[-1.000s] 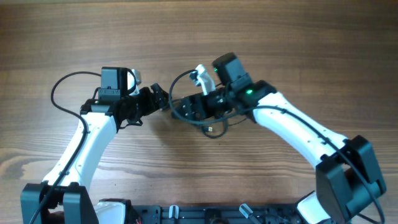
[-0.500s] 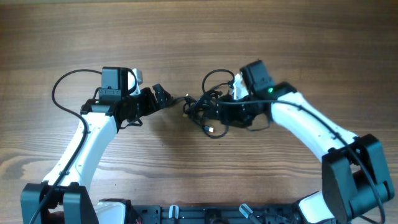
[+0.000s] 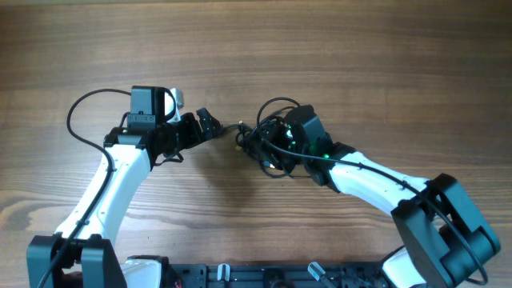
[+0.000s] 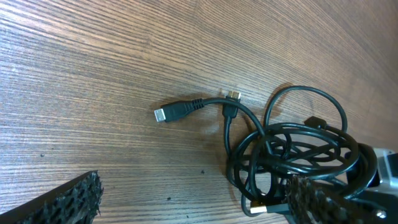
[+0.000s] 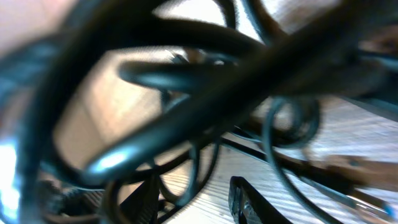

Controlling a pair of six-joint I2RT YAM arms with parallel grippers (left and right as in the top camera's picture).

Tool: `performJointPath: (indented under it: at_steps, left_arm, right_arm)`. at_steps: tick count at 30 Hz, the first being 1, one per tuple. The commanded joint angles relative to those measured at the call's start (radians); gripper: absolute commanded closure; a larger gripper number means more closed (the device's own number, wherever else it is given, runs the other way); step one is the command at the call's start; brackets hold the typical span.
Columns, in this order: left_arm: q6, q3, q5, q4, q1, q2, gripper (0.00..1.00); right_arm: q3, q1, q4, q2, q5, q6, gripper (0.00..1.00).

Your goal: Untangle cables

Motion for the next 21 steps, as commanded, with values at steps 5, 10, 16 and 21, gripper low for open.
performJointPath:
  at_steps: [5,10,16,21]
  left_arm:
    - [0.015,0.01,0.002,0.003,-0.004,0.009,0.0]
    - [0.015,0.01,0.002,0.003,-0.004,0.009,0.0]
    - [0.015,0.01,0.002,0.003,-0.004,0.009,0.0]
    - [0.015,0.01,0.002,0.003,-0.004,0.009,0.0]
  right_arm:
    - [-0.008,0.044,0.065,0.057,0.057,0.114,0.69]
    - [-0.008,0.066,0.066,0.057,0.122,0.117,0.73]
    - [-0.008,0.07,0.074,0.066,0.209,0.111,0.96]
    - [-0.008,0.07,0.059,0.069,0.186,-0.076,0.96]
